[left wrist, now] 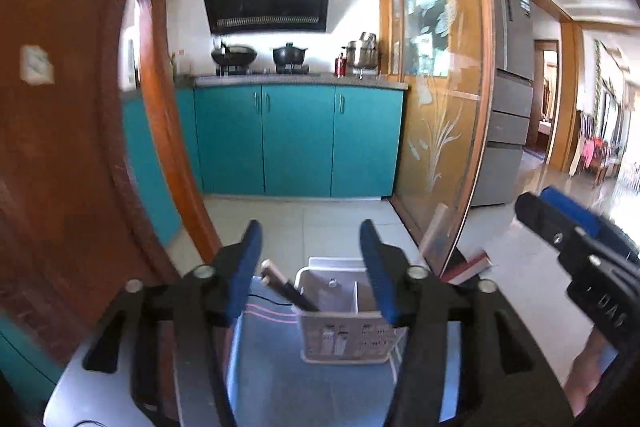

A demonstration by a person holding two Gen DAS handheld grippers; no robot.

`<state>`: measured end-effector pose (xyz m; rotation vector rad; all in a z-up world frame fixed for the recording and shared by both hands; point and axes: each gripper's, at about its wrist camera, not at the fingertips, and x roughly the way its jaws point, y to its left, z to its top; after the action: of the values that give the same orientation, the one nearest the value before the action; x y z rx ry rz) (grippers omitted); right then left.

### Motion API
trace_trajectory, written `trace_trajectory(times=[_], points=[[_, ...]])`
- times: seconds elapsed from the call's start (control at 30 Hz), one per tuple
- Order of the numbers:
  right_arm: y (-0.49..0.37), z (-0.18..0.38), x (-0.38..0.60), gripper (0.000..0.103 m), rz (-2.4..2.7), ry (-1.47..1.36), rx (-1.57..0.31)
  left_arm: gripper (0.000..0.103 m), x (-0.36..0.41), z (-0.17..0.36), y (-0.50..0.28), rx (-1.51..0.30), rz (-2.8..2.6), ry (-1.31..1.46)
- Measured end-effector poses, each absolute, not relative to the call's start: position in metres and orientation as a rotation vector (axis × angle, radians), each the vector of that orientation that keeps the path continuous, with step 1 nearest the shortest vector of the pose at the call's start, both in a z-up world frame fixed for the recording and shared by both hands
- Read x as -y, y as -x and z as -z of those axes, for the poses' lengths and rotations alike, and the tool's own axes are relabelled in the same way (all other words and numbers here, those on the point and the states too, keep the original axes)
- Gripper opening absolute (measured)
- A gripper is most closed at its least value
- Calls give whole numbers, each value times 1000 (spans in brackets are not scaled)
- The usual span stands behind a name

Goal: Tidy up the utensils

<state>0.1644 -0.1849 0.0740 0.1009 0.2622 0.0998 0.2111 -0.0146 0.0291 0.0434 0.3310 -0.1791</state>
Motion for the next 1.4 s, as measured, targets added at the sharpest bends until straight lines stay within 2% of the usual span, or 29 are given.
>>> trace_trajectory(times=[0.03,0.1,0.17,0.2,0.37,0.63,1.4], points=[[-150,-72,187,66,-89,-99,-256,66,14,-28,-195,-310,170,-60],[-118,-62,194,73,-50,-105,-256,80,12,-23,-159,-288,143,-95],[-90,-49,198,78,18,-96,-267,85,10,-16,-128,-286,141,-120],[-77,-44,198,83,56,-88,-277,91,10,-13,-112,-291,137,-132],[-20,-34,203,89,101,-136,-291,99,8,-3,-47,-292,144,-128],[27,-44,192,100,95,-78,-265,100,-5,-1,3,-315,145,-92],[36,-49,154,100,100,18,-285,100,-15,-9,12,-292,143,-86]])
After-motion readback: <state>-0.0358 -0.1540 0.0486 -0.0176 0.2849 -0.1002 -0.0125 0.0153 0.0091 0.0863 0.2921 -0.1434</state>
